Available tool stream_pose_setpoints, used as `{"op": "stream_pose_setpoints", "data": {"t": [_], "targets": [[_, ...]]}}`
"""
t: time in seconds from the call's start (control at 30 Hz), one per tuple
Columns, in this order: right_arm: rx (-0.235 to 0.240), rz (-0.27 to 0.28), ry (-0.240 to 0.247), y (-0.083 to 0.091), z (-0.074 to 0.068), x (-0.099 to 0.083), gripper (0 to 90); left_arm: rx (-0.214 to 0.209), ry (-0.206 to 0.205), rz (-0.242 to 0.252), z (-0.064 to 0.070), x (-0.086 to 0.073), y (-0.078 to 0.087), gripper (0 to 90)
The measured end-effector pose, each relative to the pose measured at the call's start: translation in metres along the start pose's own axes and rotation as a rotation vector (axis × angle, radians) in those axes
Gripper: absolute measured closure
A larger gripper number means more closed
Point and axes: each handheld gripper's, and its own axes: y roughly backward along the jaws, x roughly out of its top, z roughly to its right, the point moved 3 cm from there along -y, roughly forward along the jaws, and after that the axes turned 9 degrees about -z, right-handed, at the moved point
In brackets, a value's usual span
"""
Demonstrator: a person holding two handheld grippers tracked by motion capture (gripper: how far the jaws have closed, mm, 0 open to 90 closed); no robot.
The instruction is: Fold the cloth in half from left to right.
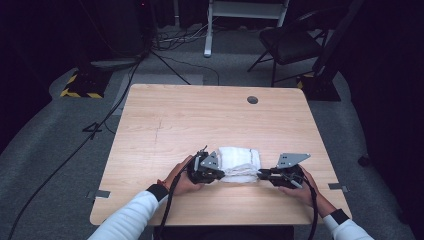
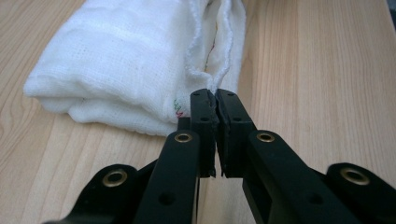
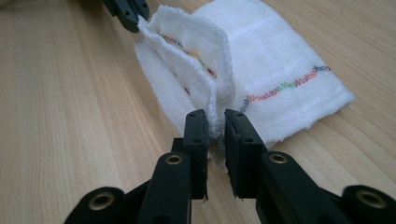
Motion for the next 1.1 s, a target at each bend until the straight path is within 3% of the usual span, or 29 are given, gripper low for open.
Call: {"op": "stream_pose_setpoints", "data": {"t": [0.07, 0.2, 0.47, 0.57, 0.77, 0.97, 1.1], "targets": [[0.001, -0.008, 0.014, 0.0, -0.003, -0.002, 84.1, 0.008, -0.016, -0.025, 0.002, -0.003, -0.001, 86.4], [-0.011, -0.046, 0.038, -0.003, -0.007, -0.007, 85.2, 0.013, -0.011, -0.029, 0.004, -0.006, -0.002, 86.6], [-0.009, -0.064, 0.034, -0.005, -0.009, -0.013, 84.9, 0.006, -0.008, -0.058, 0.009, -0.009, -0.007, 85.5], [-0.032, -0.079, 0.03, -0.005, -0.01, -0.018, 83.7, 0.01, -0.005, -0.058, 0.009, -0.009, -0.007, 83.8], [-0.061, -0.047, 0.011, 0.005, -0.008, -0.019, 81.2, 0.037, 0.02, -0.045, 0.008, -0.014, 0.002, 77.2], [-0.08, -0.022, 0.012, 0.01, -0.006, -0.014, 77.9, 0.067, 0.023, -0.001, 0.002, -0.011, 0.014, 71.3], [-0.104, -0.012, 0.004, 0.013, -0.002, -0.01, 73.0, 0.084, 0.021, -0.002, 0.0, -0.012, 0.018, 66.2]]}}
